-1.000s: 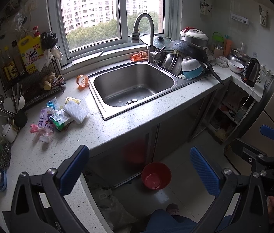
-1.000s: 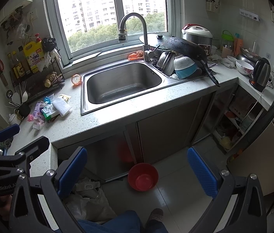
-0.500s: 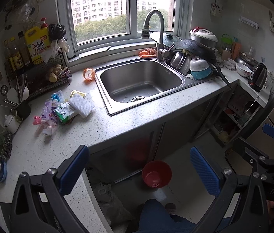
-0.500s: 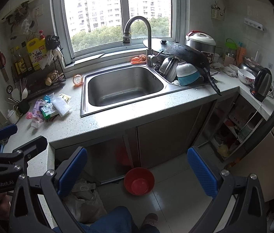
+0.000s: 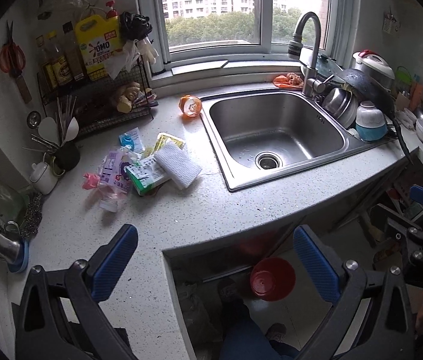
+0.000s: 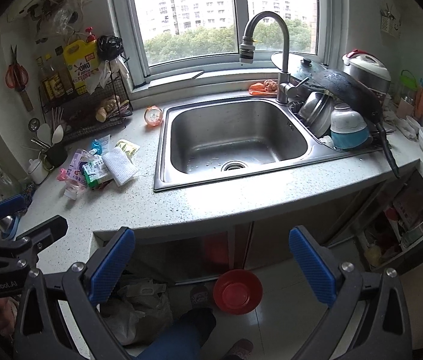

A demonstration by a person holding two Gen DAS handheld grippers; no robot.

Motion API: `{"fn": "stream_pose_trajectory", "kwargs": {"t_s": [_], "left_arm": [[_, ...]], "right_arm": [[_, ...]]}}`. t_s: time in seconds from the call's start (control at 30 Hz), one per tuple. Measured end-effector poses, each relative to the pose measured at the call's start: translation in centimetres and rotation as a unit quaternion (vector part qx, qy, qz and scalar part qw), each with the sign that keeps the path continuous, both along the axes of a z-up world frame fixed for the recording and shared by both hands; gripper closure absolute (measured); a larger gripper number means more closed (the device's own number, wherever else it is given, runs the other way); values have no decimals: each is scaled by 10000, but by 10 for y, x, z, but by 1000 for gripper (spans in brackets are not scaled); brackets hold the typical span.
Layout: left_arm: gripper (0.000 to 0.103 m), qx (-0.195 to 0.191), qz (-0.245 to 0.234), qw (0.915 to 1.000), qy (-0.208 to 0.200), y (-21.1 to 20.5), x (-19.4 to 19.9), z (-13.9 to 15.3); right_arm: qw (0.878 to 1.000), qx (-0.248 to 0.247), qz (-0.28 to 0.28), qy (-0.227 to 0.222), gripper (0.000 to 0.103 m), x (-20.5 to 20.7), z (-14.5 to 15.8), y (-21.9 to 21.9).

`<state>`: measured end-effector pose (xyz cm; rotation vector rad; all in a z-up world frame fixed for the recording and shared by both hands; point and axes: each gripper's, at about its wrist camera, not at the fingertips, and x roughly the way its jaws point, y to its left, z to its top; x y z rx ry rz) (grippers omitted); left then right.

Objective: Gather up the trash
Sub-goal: 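Move both tools toward the trash pile on the counter, then grasp the white melamine sponge with the right gripper and lift it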

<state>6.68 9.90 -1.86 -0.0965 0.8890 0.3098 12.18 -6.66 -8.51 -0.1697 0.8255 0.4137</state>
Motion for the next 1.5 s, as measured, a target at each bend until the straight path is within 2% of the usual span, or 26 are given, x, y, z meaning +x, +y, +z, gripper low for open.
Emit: {"fn": "stream_pose_trajectory", "kwargs": {"t_s": [0.13, 0.3, 0.43, 0.63, 0.77, 0.9, 1.07, 1.17, 1.27, 1.33, 1.4, 1.5], "left_arm": [[0, -302, 645, 9974, -88, 45, 17, 0], [0, -329, 1361, 9901, -44, 99, 32, -5], [0, -491, 1692, 9834, 423, 139, 43, -24], [0, -494, 1728, 9809, 740, 186, 54, -59], [0, -733, 1734, 9769, 1012, 203, 64, -85], [0, -934, 1730, 9743, 1095, 213, 71, -101], [0, -909, 1851, 9691, 1356, 222, 76, -122], [0, -1059, 1911, 9660, 1381, 225, 73, -127], [0, -1156, 1968, 9634, 1409, 229, 72, -131], [0, -1144, 2000, 9624, 1437, 231, 72, -132], [0, -1129, 2018, 9622, 1438, 232, 73, -131], [0, -1113, 1995, 9637, 1384, 232, 75, -127]], "right_arm": [[9983, -127, 575, 21, 0, 32, 1, 34], [9892, -244, 1438, 164, 0, 69, -2, 82], [9771, -396, 2063, 343, 0, 93, -17, 127], [9553, -834, 2737, 740, 0, 117, -57, 192], [9410, -1145, 2957, 1183, 0, 131, -92, 222], [9301, -1428, 3095, 1368, 0, 145, -122, 243], [9152, -1833, 3179, 1669, 10, 164, -158, 266], [9095, -1972, 3230, 1719, 13, 172, -169, 271], [9056, -2050, 3223, 1845, 22, 179, -177, 274], [9017, -2149, 3182, 1987, 37, 182, -182, 275], [9005, -2093, 3183, 2096, 48, 186, -182, 275], [9013, -2068, 3231, 2010, 57, 186, -176, 271]]}}
